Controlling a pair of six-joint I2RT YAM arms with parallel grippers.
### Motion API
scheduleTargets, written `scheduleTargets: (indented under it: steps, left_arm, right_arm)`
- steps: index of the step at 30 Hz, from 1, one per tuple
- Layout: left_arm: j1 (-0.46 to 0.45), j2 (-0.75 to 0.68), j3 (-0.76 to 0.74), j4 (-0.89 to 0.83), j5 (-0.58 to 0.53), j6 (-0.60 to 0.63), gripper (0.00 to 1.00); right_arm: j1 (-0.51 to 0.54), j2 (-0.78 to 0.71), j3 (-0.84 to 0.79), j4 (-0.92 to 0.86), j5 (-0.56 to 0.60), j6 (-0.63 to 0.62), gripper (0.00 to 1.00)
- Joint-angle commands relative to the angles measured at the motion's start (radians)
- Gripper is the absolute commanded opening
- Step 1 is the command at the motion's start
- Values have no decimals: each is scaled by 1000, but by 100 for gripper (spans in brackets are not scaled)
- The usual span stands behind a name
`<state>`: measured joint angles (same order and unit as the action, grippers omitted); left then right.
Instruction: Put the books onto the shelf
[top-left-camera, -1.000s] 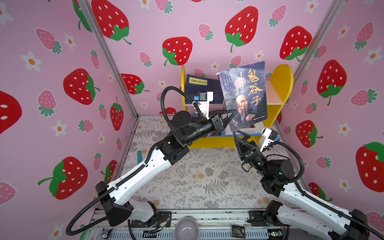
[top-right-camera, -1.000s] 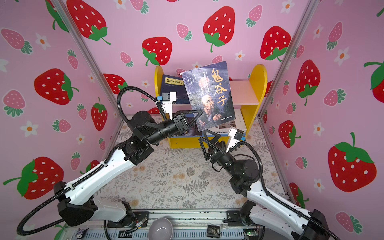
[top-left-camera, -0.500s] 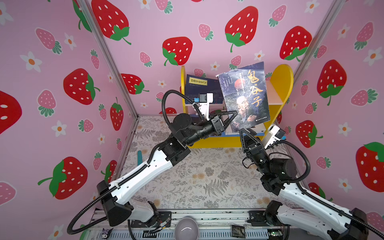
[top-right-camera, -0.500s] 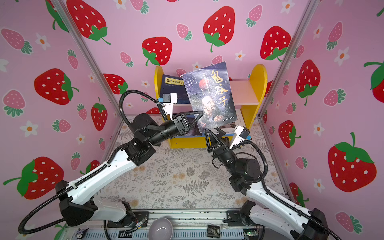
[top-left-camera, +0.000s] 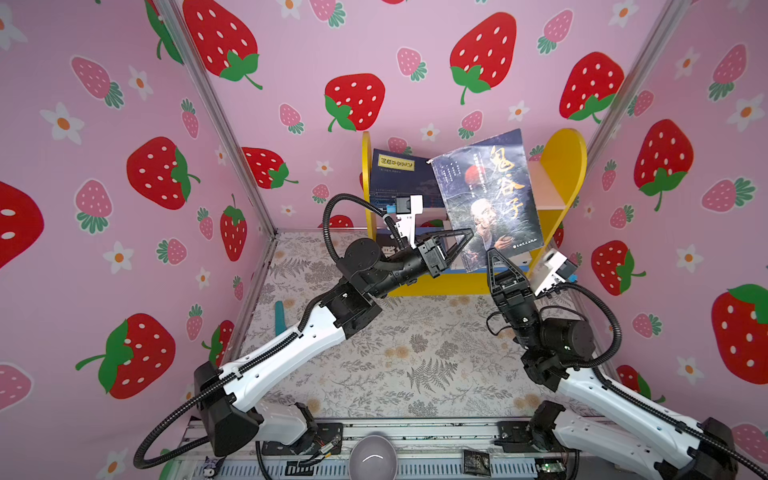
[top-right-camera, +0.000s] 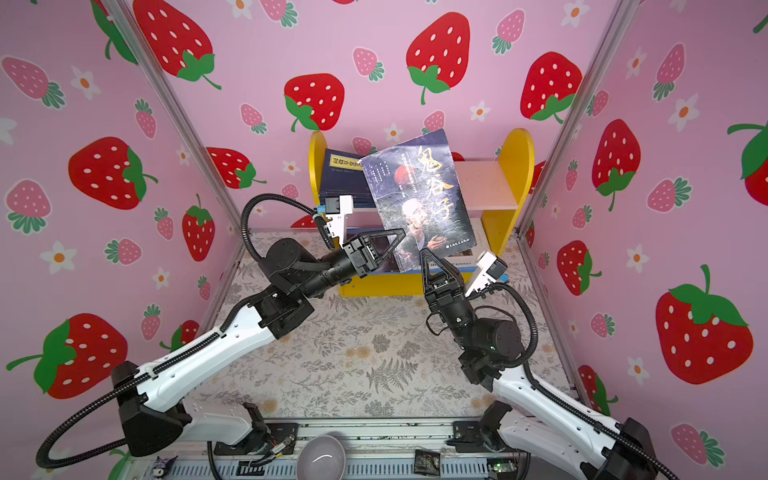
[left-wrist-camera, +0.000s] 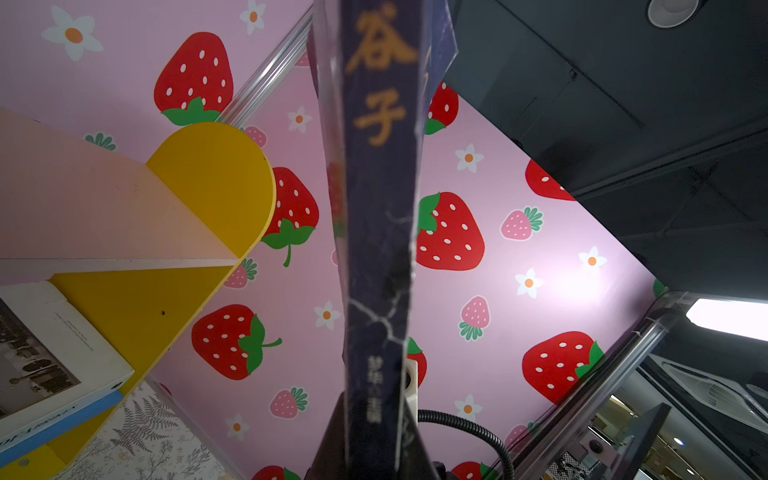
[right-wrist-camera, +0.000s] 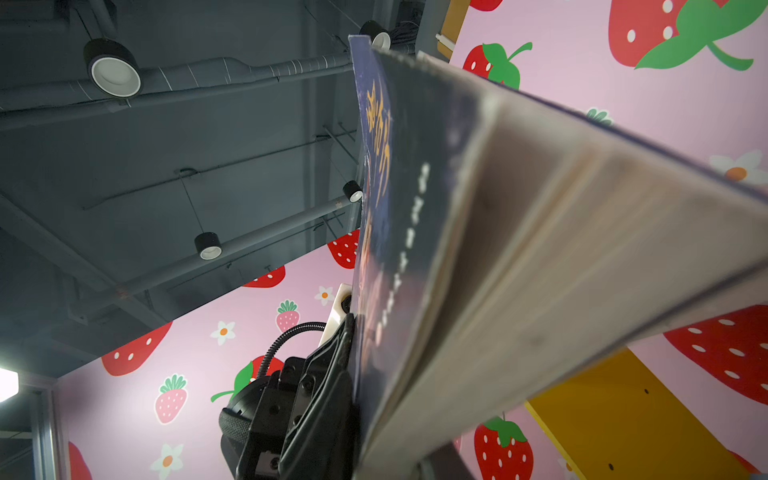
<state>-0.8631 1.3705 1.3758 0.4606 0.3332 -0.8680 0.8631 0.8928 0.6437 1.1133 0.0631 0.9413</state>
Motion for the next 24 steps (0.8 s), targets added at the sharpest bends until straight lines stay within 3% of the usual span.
scheduleTargets:
  steps: [1,5,6,8,15,24]
  left_arm:
    - [-8,-6,24,93,76,-13,9]
    - [5,-30,36,5,101,50,57]
    - [16,-43,43,-39,108,72,66]
    - [46,-69,41,-104,108,96,75]
    - [178,-132,-29,-126,145,74,81]
    - [206,-70,8,-59,241,66,80]
  right_arm:
    - [-34,-36,-13,42,67,38,21]
    - [-108,-75,53,-159,-55,25,19]
    - [-137,-88,90,-253,-101,23,17]
    - [-197,-114,152,-403,-210,11,14]
    - [-316,-192,209,-549,-416,108,14]
    - [-338,-154,247,-538,-543,209,13]
